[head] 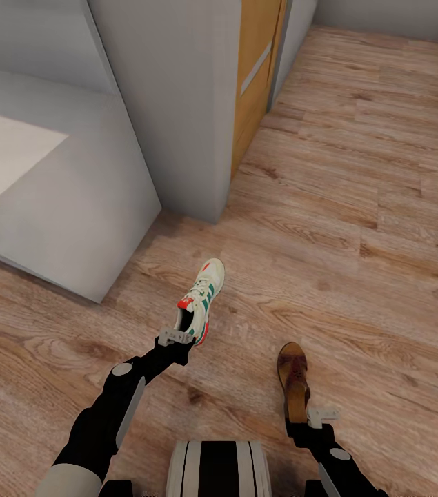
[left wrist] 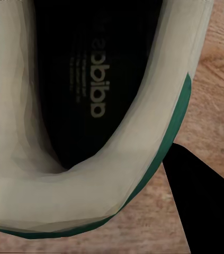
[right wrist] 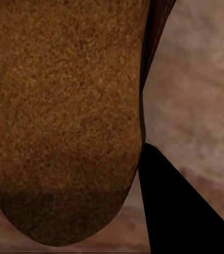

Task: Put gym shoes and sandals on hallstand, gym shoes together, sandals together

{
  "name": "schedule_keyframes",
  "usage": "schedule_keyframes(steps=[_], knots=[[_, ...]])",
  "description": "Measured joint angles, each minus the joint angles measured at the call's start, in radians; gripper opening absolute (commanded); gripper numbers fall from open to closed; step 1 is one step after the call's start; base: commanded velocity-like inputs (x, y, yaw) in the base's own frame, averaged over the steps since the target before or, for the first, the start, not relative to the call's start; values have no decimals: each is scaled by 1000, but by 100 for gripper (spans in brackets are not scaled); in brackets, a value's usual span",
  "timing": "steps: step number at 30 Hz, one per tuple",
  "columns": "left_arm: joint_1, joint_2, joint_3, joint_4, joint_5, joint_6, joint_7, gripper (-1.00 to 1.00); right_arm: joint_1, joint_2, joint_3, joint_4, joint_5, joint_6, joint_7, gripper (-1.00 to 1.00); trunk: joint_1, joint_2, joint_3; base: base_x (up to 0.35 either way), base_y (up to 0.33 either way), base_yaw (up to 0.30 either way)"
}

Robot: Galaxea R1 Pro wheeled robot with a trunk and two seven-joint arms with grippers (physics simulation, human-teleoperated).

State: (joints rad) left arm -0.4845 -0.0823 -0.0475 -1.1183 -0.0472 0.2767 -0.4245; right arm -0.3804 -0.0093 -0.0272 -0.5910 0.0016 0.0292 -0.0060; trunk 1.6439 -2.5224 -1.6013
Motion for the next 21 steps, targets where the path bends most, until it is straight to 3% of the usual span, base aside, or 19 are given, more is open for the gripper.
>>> schedule_keyframes(steps=[15, 21], knots=[[0, 0, 0, 0, 0, 0, 0, -100, 0, 0, 0, 0, 0, 0, -1, -100, 0, 0, 3, -15, 0, 0], [0, 0, 0, 0, 1, 1, 0, -100, 0, 0, 0, 0, 0, 0, 0, -100, -3, 1, 35, 0, 0, 0]])
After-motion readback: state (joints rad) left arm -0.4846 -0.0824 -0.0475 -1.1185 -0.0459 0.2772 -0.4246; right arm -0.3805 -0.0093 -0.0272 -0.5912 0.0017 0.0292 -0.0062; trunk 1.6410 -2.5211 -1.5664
